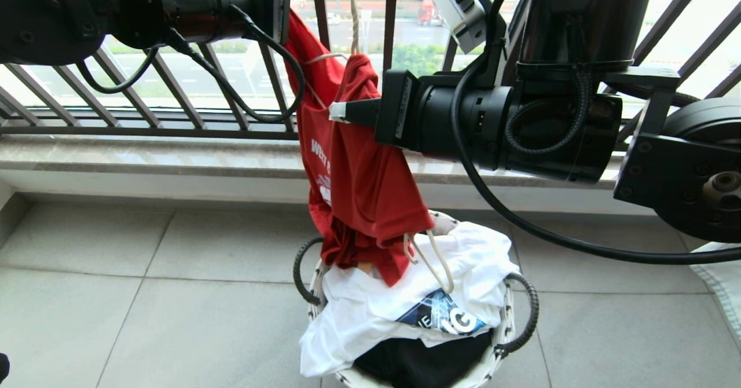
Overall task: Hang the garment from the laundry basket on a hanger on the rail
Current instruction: Hang the clothes on the clothes rack
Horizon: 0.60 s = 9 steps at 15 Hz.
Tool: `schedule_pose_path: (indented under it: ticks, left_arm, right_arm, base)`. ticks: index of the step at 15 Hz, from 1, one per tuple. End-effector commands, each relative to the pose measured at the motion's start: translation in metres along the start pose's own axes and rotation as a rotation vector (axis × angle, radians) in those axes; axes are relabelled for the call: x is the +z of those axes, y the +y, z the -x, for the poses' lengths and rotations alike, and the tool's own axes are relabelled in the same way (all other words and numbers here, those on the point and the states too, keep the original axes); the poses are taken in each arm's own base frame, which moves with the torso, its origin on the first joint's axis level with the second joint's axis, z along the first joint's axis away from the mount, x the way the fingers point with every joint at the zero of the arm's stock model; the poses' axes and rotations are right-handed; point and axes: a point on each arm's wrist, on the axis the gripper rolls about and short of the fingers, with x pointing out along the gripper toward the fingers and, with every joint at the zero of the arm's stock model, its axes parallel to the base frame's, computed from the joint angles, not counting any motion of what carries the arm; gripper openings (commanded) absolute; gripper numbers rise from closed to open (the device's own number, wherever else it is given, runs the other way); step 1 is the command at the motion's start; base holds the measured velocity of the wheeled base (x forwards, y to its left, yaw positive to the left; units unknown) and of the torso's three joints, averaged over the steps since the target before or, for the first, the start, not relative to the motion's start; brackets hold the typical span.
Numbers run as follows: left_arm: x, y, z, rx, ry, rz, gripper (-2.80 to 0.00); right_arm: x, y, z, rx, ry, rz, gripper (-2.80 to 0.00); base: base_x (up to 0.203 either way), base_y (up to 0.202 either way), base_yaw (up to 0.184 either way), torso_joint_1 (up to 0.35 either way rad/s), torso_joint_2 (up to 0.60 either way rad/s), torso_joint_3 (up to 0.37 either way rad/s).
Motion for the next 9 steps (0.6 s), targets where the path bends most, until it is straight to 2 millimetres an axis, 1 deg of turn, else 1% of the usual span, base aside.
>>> schedule_pose_path:
  ticks: [1,6,7,9]
  left_arm:
    - [-0.003,-0.001,-0.004,0.003,0.005,-0.003,-2.8]
    - [-0.002,-0.001,-0.002,0.007,0.001,0.0,-2.8]
    - [0.003,-0.004,0.004,-0.007,-0.006,0.009,-2.8]
    - [0.014,-0.025,0.023,-0.091,0.001,0.023,-2.8]
  right_arm:
    - [0.001,0.001,0.001,0.003,-0.003,-0.002,-2.8]
    - [0.002,0.0,0.001,0.002,-0.007,-0.001,-2.8]
    - [0.002,-0.001,0.0,0.0,-0.007,-0.001,-2.8]
    - [0.002,-0.002,-0.001,-0.003,-0.007,-0.001,-2.8]
  base:
    - [0.0,0.0,0.0,0.0,0.0,0.0]
    - [0.0,0.0,0.0,0.0,0.0,0.0]
    - [0.0,0.0,0.0,0.0,0.0,0.0]
    - [0.0,0.0,0.0,0.0,0.0,0.0]
